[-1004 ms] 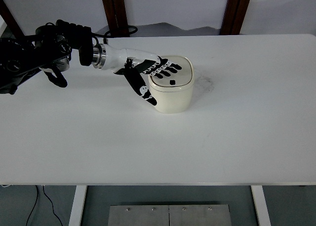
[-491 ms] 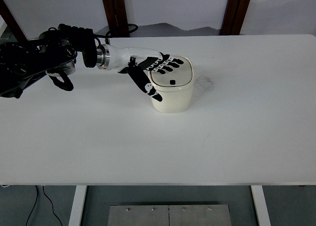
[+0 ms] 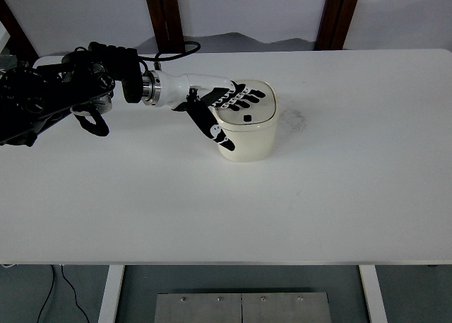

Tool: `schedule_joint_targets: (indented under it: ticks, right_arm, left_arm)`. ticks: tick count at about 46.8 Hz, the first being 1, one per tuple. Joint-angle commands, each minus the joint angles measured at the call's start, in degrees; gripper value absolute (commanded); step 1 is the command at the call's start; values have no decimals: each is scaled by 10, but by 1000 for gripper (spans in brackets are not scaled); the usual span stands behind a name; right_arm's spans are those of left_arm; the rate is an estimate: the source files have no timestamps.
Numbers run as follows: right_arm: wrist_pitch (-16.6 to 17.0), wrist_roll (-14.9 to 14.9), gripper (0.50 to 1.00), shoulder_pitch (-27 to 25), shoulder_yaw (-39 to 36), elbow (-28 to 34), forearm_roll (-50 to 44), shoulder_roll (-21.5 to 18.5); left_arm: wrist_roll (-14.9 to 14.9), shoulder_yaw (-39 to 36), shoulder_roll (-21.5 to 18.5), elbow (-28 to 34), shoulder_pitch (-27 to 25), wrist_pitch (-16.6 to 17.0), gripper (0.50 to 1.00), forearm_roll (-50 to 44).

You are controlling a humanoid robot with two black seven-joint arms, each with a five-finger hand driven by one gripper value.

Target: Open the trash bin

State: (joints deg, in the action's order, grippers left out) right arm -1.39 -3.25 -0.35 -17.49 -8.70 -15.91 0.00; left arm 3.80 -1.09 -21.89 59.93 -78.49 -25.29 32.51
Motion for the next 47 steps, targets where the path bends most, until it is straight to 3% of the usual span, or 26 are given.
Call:
schedule_joint_targets:
  ticks: [1,11,29,47]
  right_arm:
    - [0,0,991,0,0,0,0,0]
    - [0,0,991,0,0,0,0,0]
    - [0,0,991,0,0,0,0,0]
    - [0,0,991,0,0,0,0,0]
  left_arm:
    - [2,-1,0,0,4,0,1000,0]
    - [2,-1,0,1,11,0,1000,0]
    - [2,49,-11,-7,-25,1,1000,-67]
    - [2,139,-42,-117,-11,2,1000,-210]
